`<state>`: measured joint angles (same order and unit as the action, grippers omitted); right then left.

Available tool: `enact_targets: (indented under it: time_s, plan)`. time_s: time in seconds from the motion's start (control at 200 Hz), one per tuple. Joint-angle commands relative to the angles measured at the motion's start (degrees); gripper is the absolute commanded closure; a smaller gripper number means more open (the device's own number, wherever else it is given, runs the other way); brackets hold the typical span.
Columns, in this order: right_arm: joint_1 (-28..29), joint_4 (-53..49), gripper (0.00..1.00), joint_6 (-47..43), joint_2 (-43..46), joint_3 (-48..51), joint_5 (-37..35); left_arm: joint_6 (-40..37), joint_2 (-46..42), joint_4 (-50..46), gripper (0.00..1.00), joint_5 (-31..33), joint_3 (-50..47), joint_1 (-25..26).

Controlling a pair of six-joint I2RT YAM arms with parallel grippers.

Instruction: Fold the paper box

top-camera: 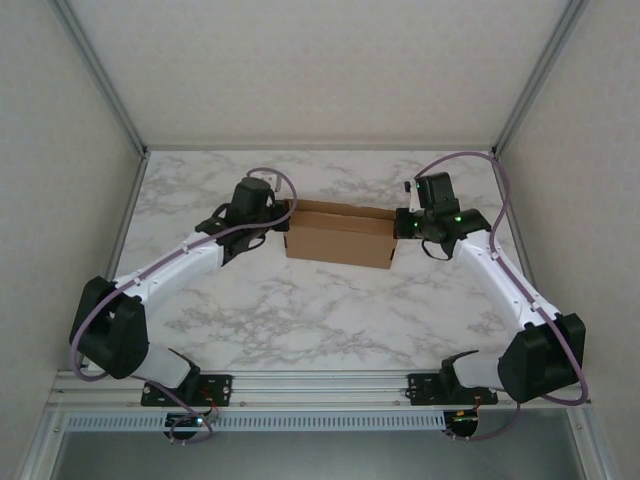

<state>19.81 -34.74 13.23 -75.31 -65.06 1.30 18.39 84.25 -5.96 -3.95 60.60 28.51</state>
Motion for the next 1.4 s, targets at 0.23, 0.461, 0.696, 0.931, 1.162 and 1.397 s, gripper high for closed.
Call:
enact_targets:
  time_s: [0.23, 0.461, 0.696, 0.931, 1.162, 1.397]
  plan:
    - [1.6, 0.0, 1.00, -0.6, 3.6, 4.7, 0.7, 1.0, -2.1, -2.8, 0.93, 5.5, -7.4, 2.2]
    - [2.0, 0.4, 1.00, -2.8, 4.3, 5.3, -0.3, -2.6, -3.7, -3.3, 0.93, 7.5, -7.1, 2.2]
    - [2.1, 0.4, 1.00, -3.8, 4.6, 5.2, -0.5, -3.8, -2.6, -1.6, 0.94, 7.7, -9.5, 2.2]
    - [2.5, 2.0, 1.00, -4.5, 5.4, 7.1, 0.0, -4.0, -3.5, -1.4, 0.95, 8.5, -11.1, 2.6]
    - [2.9, 6.0, 1.00, -0.3, 7.5, 11.9, -0.9, 1.8, -4.2, 1.9, 0.95, 7.7, -14.9, 3.5]
    - [4.0, 17.3, 1.00, 1.7, 14.6, 21.7, -2.6, 4.7, -4.2, 4.5, 0.95, 7.1, -17.5, 4.1]
